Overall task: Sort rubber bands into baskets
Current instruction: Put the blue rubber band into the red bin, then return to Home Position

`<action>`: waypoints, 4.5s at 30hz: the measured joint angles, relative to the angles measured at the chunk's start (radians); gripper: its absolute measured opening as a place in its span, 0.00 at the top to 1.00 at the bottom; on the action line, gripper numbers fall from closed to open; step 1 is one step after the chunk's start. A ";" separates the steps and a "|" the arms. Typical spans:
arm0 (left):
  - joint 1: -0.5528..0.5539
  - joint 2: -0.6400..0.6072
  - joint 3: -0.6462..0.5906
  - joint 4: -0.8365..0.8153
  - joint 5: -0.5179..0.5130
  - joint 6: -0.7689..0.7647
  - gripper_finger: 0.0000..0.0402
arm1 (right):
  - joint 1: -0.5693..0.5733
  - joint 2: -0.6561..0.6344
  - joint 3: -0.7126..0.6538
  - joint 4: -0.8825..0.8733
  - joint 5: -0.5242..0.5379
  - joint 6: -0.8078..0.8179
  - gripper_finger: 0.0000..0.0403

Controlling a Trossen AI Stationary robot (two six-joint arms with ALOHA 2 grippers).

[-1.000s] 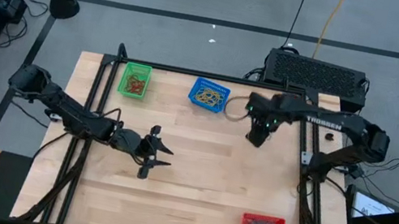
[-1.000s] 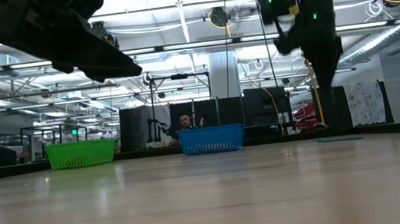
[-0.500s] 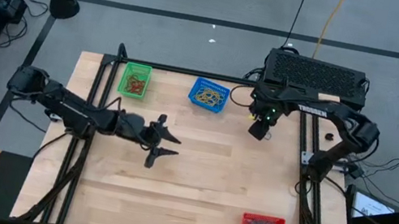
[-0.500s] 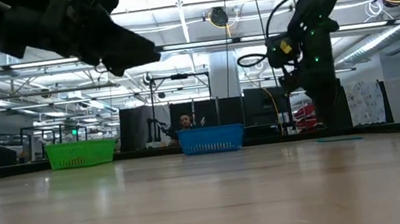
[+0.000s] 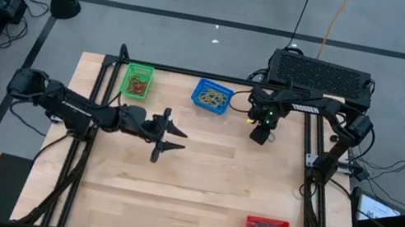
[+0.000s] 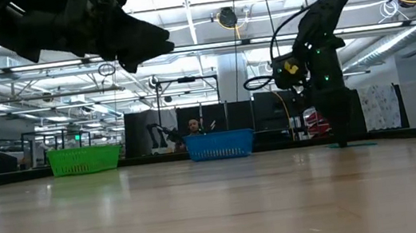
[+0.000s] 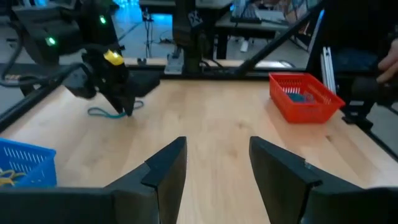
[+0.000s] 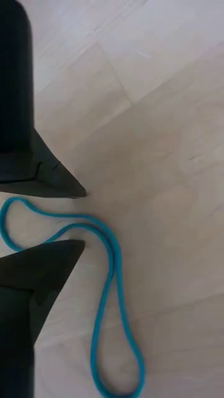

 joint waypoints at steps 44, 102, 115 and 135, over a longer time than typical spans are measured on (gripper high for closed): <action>0.036 0.000 0.008 0.123 0.134 0.026 0.55 | 0.664 -0.580 -0.006 -0.065 0.023 0.632 1.00; -0.042 0.000 0.008 0.106 0.130 -0.003 0.55 | 1.535 -0.264 -0.005 0.069 0.018 1.682 0.87; -0.054 0.000 0.007 0.031 0.111 -0.059 0.55 | 1.477 -0.410 -0.005 0.079 0.090 1.582 0.77; -0.073 -0.308 0.007 -0.318 -0.078 0.019 0.55 | 0.970 -0.450 -0.005 0.576 0.304 0.329 0.88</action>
